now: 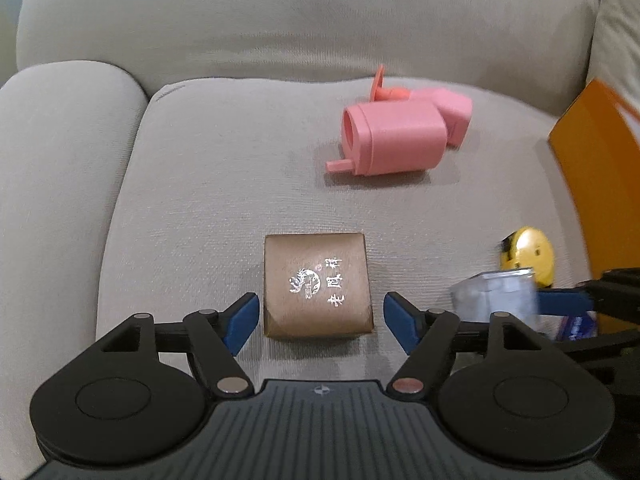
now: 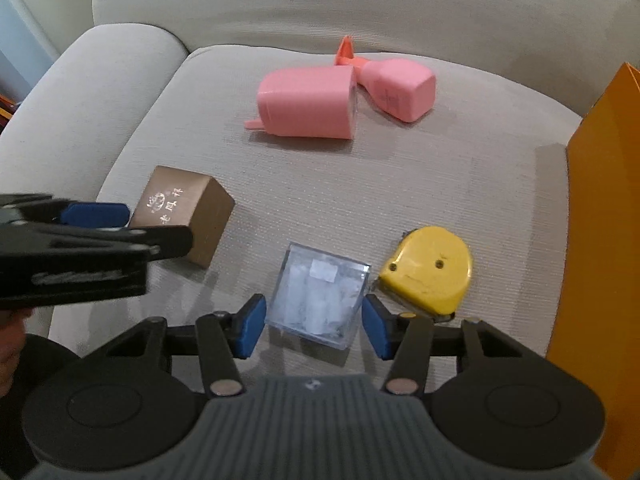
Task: Organize rigid objects
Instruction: 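Grasp the clear cube with the right gripper while the left grasps the brown box, then lower the clear cube and brown box into the box, open both grippers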
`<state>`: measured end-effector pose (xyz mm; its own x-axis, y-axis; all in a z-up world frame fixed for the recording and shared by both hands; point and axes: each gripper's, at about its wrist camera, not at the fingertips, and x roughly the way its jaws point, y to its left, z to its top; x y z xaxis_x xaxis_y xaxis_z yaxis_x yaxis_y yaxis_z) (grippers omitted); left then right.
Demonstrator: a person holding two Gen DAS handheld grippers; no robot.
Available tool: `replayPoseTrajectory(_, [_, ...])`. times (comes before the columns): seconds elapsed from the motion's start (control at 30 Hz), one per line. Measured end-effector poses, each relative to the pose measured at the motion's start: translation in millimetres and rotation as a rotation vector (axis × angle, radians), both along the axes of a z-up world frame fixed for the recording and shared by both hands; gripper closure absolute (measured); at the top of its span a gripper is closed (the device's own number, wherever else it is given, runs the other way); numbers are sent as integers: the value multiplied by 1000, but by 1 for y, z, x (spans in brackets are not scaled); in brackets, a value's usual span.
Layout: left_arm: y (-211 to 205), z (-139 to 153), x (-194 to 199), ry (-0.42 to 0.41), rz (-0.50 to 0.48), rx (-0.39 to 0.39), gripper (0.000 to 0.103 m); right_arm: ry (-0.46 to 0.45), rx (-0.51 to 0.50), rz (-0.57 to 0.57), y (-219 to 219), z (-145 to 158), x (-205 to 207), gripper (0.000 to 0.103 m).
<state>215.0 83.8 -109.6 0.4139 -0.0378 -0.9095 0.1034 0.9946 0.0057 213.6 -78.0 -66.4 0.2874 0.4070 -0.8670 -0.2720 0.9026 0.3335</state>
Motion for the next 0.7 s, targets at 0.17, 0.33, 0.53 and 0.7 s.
replayPoseTrajectory(0.17, [0,-9,7,26,1,25,29,16,41,-8,-5,-4,3,47])
replayPoseTrajectory(0.33, [4,-11,11,36,7,-2,35,29,68,-22,-4,-8,7,42])
replayPoseTrajectory(0.53, [5,-11,7,27,14,-4,36,28,55,-47,-3,-10,5,51])
replayPoseTrajectory(0.7, [9,1,-7,9,24,-42,36,44,111,-65,-12,-6,0,51])
